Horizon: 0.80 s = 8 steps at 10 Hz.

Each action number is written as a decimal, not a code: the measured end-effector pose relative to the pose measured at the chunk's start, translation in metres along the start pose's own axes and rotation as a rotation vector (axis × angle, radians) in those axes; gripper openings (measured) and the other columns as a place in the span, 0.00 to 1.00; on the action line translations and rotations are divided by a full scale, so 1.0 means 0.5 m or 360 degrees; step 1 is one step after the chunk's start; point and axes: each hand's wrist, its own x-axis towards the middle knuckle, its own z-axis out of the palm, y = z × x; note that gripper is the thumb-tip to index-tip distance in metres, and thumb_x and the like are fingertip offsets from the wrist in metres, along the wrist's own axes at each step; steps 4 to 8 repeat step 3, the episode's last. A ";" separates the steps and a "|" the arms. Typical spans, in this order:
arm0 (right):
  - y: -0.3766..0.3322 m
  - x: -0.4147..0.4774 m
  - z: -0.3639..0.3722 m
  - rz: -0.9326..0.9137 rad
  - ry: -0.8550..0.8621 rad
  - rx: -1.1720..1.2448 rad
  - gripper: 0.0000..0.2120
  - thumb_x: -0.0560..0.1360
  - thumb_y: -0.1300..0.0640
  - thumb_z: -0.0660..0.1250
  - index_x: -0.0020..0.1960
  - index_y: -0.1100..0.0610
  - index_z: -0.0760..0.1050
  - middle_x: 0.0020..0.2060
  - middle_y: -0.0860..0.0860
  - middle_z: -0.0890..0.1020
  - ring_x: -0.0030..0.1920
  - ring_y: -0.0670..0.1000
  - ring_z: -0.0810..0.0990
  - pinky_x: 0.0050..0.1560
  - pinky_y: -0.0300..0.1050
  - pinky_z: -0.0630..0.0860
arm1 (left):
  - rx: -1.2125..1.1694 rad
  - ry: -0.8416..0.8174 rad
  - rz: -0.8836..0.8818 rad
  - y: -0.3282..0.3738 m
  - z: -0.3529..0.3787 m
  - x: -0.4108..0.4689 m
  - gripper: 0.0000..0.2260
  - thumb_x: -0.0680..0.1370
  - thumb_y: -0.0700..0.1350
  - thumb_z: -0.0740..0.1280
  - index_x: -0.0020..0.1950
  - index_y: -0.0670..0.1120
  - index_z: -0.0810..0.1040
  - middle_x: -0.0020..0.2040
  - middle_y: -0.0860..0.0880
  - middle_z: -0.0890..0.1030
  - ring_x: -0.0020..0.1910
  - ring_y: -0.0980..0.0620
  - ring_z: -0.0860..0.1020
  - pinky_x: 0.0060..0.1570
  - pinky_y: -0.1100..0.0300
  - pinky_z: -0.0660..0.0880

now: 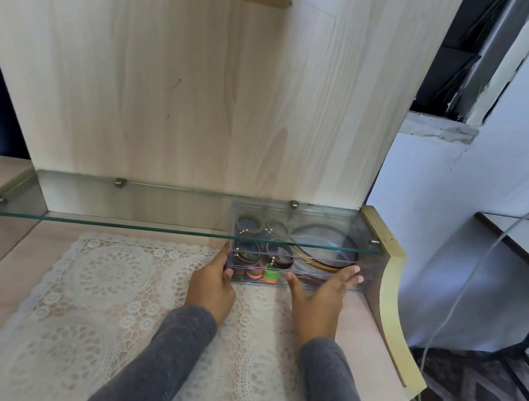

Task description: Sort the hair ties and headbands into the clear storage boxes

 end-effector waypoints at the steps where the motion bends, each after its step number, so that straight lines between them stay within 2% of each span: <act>1: 0.003 -0.004 -0.003 -0.0018 -0.0006 -0.0031 0.55 0.69 0.50 0.73 0.76 0.60 0.33 0.75 0.59 0.36 0.76 0.56 0.44 0.70 0.42 0.53 | 0.0046 -0.0036 0.0014 -0.003 0.003 -0.005 0.22 0.80 0.34 0.57 0.73 0.48 0.68 0.57 0.46 0.80 0.51 0.53 0.75 0.50 0.68 0.66; 2: 0.003 -0.015 -0.017 0.0028 -0.0041 -0.0003 0.53 0.70 0.48 0.73 0.77 0.58 0.37 0.76 0.56 0.38 0.76 0.55 0.45 0.71 0.43 0.52 | 0.0014 -0.0094 -0.0023 -0.008 -0.007 -0.009 0.23 0.80 0.37 0.59 0.75 0.49 0.63 0.65 0.47 0.76 0.60 0.50 0.74 0.57 0.67 0.65; 3: 0.015 -0.051 -0.022 -0.0030 -0.0004 -0.0055 0.45 0.72 0.47 0.71 0.77 0.56 0.47 0.77 0.55 0.48 0.76 0.55 0.49 0.72 0.46 0.52 | 0.0006 -0.0079 0.0021 -0.021 -0.022 -0.045 0.26 0.80 0.41 0.61 0.77 0.51 0.58 0.73 0.50 0.67 0.72 0.51 0.66 0.70 0.63 0.60; 8: 0.015 -0.051 -0.022 -0.0030 -0.0004 -0.0055 0.45 0.72 0.47 0.71 0.77 0.56 0.47 0.77 0.55 0.48 0.76 0.55 0.49 0.72 0.46 0.52 | 0.0006 -0.0079 0.0021 -0.021 -0.022 -0.045 0.26 0.80 0.41 0.61 0.77 0.51 0.58 0.73 0.50 0.67 0.72 0.51 0.66 0.70 0.63 0.60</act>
